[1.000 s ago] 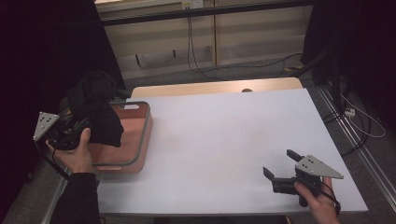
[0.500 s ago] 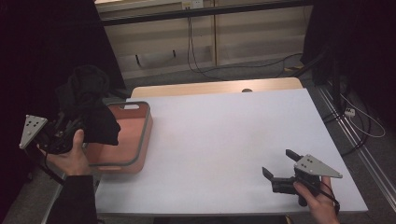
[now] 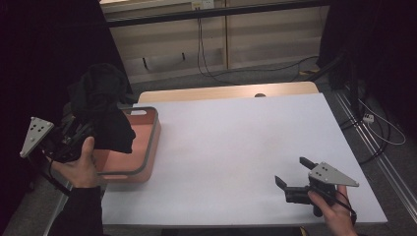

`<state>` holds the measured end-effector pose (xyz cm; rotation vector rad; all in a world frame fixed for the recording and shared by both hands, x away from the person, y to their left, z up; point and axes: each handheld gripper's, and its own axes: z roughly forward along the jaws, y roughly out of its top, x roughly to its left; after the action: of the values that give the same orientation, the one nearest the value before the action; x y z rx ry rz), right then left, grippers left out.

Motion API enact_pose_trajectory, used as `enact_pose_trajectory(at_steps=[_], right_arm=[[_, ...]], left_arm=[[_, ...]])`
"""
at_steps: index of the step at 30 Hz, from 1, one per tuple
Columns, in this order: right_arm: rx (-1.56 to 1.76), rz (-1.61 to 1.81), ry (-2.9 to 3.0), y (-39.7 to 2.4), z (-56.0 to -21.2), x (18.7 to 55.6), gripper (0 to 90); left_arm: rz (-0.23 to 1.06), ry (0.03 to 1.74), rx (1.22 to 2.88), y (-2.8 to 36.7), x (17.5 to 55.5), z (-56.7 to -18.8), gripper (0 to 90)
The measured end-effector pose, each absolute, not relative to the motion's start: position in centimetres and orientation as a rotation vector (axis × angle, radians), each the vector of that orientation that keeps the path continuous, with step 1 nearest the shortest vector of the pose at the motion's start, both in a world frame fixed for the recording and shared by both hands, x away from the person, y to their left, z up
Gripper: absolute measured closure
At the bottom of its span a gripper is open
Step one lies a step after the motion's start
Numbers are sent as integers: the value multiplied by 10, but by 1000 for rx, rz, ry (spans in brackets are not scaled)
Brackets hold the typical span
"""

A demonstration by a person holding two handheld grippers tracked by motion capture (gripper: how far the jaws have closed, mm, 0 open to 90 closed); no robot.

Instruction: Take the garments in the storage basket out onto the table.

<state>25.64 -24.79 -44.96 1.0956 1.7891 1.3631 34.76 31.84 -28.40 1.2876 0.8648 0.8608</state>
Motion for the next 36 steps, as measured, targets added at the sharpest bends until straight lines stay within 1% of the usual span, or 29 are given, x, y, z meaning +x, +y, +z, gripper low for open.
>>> enact_pose_trajectory(at_steps=[14, 23, 36], right_arm=[[1091, 1367, 1791, -247, -449, 257, 0], [1085, 1370, 1795, -247, -450, 258, 0], [1082, 1371, 1798, -247, -450, 258, 0]], left_arm=[[792, 794, 1309, 293, 346, -273, 562], [728, 749, 1360, 266, 355, -270, 562], [663, 710, 1407, 240, 362, -268, 561]])
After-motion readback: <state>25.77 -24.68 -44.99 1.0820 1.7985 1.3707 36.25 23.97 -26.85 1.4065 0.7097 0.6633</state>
